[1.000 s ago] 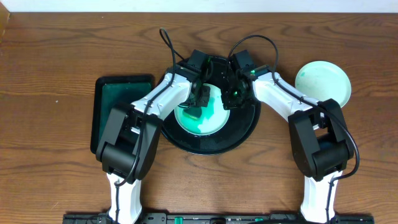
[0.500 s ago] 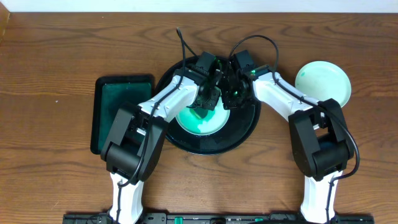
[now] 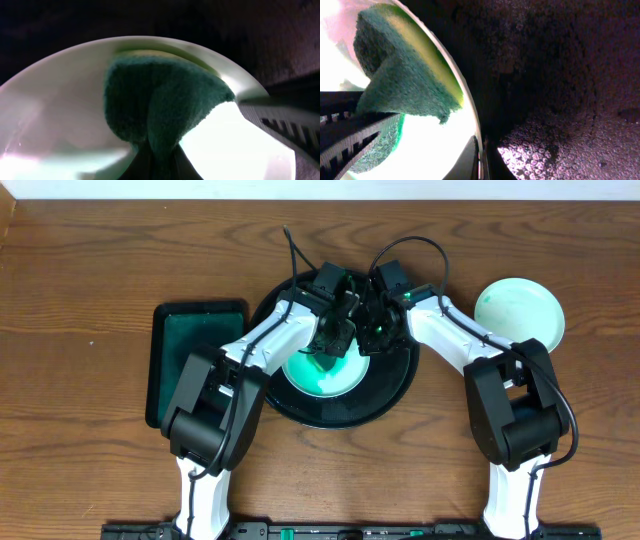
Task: Clean dirty plates on tray and stack at the side
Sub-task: 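Scrub the green plate with the sponge in the left gripper, then lift the sponge away and move the left gripper over the black rectangular tray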
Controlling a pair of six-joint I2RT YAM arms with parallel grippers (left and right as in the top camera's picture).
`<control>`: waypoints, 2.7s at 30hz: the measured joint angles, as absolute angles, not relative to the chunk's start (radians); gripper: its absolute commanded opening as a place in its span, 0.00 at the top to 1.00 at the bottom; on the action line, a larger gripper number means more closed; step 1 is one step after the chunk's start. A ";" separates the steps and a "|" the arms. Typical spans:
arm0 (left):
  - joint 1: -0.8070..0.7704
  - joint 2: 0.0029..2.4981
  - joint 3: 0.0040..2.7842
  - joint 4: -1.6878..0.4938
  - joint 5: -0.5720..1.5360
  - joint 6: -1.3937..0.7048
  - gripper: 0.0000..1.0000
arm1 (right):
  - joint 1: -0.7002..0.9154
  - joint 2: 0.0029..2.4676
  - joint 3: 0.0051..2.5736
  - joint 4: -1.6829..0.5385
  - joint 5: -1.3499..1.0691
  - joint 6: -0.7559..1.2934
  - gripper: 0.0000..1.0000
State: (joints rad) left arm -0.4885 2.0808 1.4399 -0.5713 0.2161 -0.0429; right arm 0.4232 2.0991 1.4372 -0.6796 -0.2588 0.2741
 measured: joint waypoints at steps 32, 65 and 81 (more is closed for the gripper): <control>-0.387 2.091 1.457 -0.742 0.398 -0.298 0.93 | 0.423 2.101 1.437 -0.670 -0.263 0.274 0.99; -0.180 1.781 1.442 -0.913 0.321 -0.469 0.93 | 0.423 2.098 1.439 -0.682 -0.264 0.250 0.99; 0.012 1.758 1.443 -1.076 0.158 -0.463 0.92 | 0.508 1.762 1.421 -0.705 0.086 0.080 0.74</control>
State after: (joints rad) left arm 0.0120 1.7576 1.4425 -1.0763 0.1577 -0.4633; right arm 0.5083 1.7622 1.4212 -0.7052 0.0860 0.0795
